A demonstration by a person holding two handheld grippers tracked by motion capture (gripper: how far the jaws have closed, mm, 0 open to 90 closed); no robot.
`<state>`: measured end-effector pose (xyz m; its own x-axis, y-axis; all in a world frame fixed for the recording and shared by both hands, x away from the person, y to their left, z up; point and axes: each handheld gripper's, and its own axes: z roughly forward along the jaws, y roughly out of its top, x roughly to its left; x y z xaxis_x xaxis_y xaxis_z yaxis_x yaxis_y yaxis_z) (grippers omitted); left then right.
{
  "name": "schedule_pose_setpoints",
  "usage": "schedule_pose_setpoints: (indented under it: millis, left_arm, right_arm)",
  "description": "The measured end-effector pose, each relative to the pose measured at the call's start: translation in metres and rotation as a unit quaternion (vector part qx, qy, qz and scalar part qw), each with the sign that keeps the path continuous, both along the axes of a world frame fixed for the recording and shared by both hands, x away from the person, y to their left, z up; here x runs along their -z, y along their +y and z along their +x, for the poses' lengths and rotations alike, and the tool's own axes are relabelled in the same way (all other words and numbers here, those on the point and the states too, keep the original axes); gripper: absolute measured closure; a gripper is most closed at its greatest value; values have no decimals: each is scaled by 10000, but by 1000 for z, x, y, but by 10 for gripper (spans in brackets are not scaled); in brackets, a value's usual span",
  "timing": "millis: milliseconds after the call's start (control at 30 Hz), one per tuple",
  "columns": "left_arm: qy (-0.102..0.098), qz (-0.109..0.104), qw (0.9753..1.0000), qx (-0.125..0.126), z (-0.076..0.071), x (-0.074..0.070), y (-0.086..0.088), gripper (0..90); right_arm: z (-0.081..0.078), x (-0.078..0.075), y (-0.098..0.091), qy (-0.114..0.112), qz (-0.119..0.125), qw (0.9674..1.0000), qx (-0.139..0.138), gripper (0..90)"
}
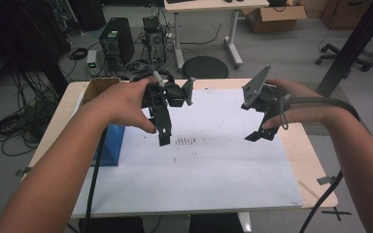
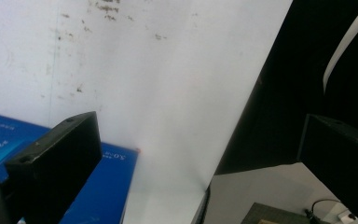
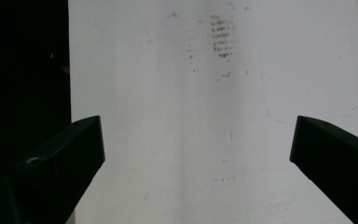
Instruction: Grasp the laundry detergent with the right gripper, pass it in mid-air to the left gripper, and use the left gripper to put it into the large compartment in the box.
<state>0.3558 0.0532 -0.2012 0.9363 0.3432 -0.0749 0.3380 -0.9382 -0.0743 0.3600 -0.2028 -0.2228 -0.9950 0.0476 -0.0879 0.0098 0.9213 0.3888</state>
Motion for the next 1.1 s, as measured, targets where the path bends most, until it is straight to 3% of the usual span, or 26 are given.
schedule_pose_setpoints:
  millis: [100, 333, 1100]
  left_arm:
    - [50, 33, 10000, 70, 4, 5, -3, 2]
    - [118, 106, 9997, 173, 8, 15, -8, 2]
    - [116, 39, 9995, 293, 7, 14, -6, 2]
  right_arm:
    - [4, 6, 1, 72, -169, 9998, 14, 34]
    - [12, 15, -2, 155, -261, 9995, 47, 36]
    - [14, 15, 2, 191, -319, 9993, 41, 37]
